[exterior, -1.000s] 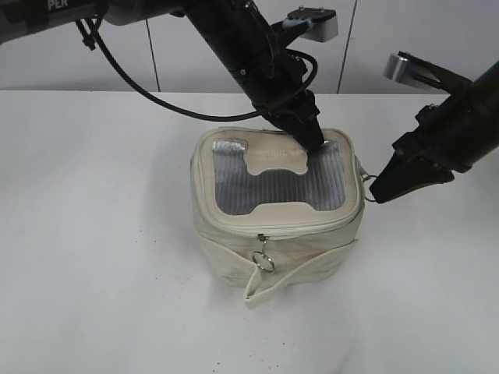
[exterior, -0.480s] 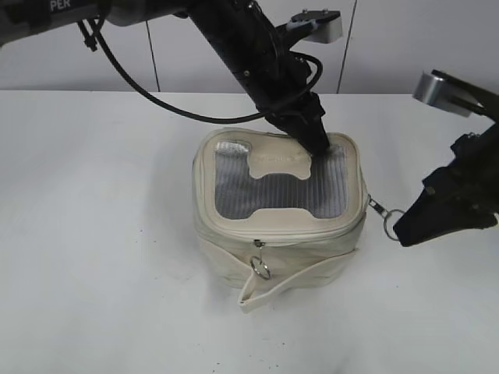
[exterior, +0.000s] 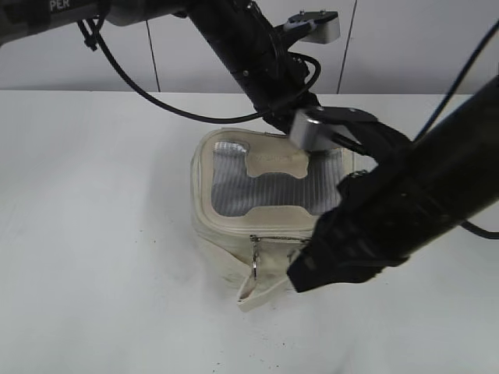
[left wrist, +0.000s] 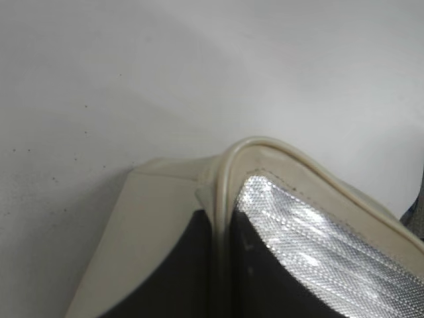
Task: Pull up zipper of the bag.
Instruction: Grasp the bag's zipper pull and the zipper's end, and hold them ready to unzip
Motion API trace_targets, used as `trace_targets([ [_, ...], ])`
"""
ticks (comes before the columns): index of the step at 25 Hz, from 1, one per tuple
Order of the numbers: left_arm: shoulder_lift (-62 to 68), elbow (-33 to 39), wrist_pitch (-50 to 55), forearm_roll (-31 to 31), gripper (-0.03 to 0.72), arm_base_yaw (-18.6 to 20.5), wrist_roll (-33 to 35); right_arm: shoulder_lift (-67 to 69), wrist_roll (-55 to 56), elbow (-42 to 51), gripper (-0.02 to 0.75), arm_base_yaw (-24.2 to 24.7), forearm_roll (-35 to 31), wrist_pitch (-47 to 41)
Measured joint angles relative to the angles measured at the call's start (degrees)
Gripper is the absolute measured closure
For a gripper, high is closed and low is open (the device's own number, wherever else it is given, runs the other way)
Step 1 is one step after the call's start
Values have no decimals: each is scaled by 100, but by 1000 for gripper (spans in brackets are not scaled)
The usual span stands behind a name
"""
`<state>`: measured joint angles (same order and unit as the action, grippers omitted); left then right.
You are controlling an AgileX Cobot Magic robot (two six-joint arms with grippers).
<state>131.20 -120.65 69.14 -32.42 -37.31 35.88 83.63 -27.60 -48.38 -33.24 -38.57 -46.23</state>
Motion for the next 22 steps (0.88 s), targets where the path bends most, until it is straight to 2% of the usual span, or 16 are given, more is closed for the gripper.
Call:
trace_targets([
  [4,0,0,23,5,652,0,-20,401,20,-468,733,-541,-116,280],
  [9,0,0,59,12,652,4,-20,618,228,-648,730,-651,-73,302],
  [11,0,0,48,18,652,4,-20,618,485,-650,701,-663,45,297],
  [13,0,0,15,37,652,4,-39,618,866,-667,617,-686,275,254],
  [16,0,0,4,44,612,11,-57,573,1694,-667,390,-686,945,201],
  [19,-19,0,-43,43,473,11,-87,318,2479,-667,167,-686,1720,177],
  [22,-146,0,3,118,315,43,-206,-32,3113,-667,94,-572,2464,177],
])
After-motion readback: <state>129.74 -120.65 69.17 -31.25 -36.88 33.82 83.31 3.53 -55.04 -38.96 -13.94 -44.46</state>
